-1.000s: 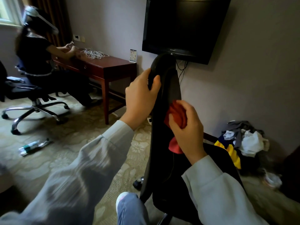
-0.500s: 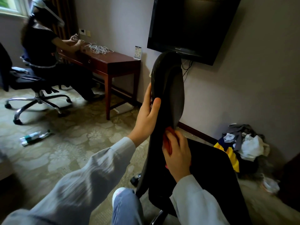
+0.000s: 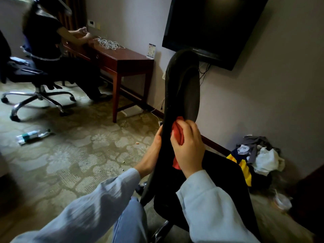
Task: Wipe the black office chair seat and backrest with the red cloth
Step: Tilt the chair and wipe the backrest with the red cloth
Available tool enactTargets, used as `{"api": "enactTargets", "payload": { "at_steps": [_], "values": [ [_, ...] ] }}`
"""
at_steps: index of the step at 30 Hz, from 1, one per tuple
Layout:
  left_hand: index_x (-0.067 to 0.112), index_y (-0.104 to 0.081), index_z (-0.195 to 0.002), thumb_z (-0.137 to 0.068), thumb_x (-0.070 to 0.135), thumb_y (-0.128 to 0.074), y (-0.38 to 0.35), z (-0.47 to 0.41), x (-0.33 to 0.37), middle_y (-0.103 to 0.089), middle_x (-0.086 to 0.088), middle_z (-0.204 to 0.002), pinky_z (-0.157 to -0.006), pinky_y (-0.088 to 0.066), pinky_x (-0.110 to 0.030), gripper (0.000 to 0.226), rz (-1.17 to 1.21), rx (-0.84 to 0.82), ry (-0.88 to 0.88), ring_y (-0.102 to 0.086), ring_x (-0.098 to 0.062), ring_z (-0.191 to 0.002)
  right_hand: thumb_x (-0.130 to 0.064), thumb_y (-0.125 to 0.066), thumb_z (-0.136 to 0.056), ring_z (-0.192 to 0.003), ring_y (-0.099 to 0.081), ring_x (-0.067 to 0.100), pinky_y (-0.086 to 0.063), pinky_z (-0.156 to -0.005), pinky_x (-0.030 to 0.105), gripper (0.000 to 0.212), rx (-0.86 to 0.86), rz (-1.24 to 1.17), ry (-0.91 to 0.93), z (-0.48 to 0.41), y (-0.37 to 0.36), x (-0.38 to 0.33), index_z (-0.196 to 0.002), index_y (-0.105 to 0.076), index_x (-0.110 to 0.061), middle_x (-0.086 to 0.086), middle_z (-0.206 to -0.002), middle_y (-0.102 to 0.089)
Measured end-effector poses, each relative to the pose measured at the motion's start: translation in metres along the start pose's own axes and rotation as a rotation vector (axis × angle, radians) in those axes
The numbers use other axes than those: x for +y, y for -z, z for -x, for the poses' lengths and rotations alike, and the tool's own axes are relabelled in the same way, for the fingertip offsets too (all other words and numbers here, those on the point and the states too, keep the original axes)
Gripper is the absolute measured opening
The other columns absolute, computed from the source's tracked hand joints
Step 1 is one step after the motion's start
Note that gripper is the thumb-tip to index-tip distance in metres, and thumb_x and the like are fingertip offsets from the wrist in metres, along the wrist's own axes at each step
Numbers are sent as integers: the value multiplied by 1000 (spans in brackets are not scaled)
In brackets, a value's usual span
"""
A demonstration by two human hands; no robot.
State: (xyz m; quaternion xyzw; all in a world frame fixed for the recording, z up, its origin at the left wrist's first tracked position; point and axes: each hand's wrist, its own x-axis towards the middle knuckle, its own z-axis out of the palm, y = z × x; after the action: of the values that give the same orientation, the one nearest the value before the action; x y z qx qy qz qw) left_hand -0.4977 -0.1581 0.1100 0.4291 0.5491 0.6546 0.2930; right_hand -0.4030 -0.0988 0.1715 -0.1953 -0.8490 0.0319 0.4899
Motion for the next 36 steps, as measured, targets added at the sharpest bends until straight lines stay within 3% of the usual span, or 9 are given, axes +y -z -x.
{"api": "enactTargets", "payload": {
  "at_steps": [3,7,13,18,21,25,29,31,36],
  "values": [
    [36,-13,-147,-97,45,-18,0,3,0,-23,28,-145,-95,-24,3,51,10,9,-36,-24,23,-125,-27,-54,-85,-85,-64,23,-55,-64,29,31,-5,94,34,13,-6,7,-110,-65,-12,10,-108,-63],
    [29,-19,-147,-93,50,-27,2,1,-1,-26,12,-151,-106,-24,-9,58,79,35,-32,-26,9,-133,-27,-54,-85,-83,-65,24,-56,-63,30,31,-68,166,9,43,-9,20,-110,-66,-14,9,-109,-64],
    [29,-22,-147,-91,50,-29,2,2,-1,-30,14,-146,-91,-29,2,60,82,56,-24,-31,19,-121,-18,-74,-73,-80,-65,28,-55,-54,32,35,-216,199,-51,78,-9,36,-107,-66,-16,9,-107,-64],
    [31,-20,-147,-92,54,-28,0,2,-4,-27,12,-151,-112,-20,-21,60,79,75,-19,-24,4,-136,-33,-52,-81,-94,-64,25,-54,-64,30,37,-137,53,-101,62,1,24,-116,-56,-20,6,-112,-62],
    [31,-20,-147,-90,56,-27,-1,1,-6,-27,11,-152,-118,-17,-32,63,78,81,-16,-23,1,-138,-32,-52,-84,-99,-61,19,-50,-69,23,38,-40,-55,-101,34,7,12,-118,-53,-15,9,-115,-60],
    [34,-21,-147,-90,59,-29,0,0,-6,-27,12,-152,-118,-18,-34,63,77,83,-14,-23,1,-138,-23,-60,-86,-98,-49,5,-44,-69,14,34,-1,-132,-136,-3,4,2,-117,-57,-11,7,-115,-58],
    [30,-18,-148,-93,51,-28,3,0,-7,-23,11,-154,-114,-17,-24,60,97,62,-9,-19,2,-139,-19,-61,-88,-94,-50,-2,-44,-76,10,29,-12,-277,-349,0,-2,11,-116,-56,-14,-7,-111,-54],
    [31,-18,-148,-94,51,-29,4,1,-8,-22,12,-154,-113,-17,-22,58,97,58,-3,-19,3,-138,-19,-58,-90,-94,-51,0,-47,-79,19,26,-11,-287,-487,16,-6,16,-115,-57,-15,-4,-112,-56],
    [36,-16,-147,-93,52,-28,3,3,-10,-19,15,-154,-113,-15,-22,57,83,53,-1,-16,4,-139,-18,-62,-84,-101,-60,25,-46,-79,33,27,-209,-136,-643,87,-15,40,-111,-59,-17,6,-114,-58]
  ]
}}
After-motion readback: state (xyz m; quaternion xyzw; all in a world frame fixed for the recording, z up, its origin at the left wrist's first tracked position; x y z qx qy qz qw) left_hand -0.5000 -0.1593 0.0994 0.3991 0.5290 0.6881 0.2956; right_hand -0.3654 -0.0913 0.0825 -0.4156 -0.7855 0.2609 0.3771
